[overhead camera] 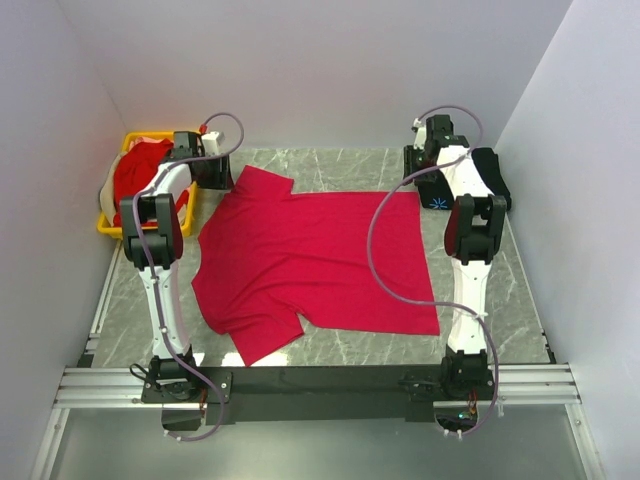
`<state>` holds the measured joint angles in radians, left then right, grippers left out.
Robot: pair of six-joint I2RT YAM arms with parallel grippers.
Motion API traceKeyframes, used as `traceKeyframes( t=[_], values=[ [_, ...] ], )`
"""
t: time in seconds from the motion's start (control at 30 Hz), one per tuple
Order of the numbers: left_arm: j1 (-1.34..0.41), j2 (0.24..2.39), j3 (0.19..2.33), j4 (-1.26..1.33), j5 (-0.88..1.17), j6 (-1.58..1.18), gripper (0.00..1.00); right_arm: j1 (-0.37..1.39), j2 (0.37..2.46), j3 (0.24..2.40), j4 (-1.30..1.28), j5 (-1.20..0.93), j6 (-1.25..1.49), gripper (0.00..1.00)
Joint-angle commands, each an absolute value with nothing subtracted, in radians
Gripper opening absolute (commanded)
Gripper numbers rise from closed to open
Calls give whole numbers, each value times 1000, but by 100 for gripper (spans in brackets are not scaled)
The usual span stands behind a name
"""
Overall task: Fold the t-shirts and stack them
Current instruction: Flatten the tshirt out, then fold the tshirt
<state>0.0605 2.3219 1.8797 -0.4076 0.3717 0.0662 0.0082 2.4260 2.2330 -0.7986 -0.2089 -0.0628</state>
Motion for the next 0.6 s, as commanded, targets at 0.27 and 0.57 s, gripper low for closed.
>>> traceKeyframes(
  t=[0.27,0.57],
  values=[
    [58,2304,1899,-388,397,52,59,6,2473,2240,-793,-66,-15,46],
    [60,2313,1902,-393,390,60,59,6,2528,2298,-824,-32,41,48]
  ],
)
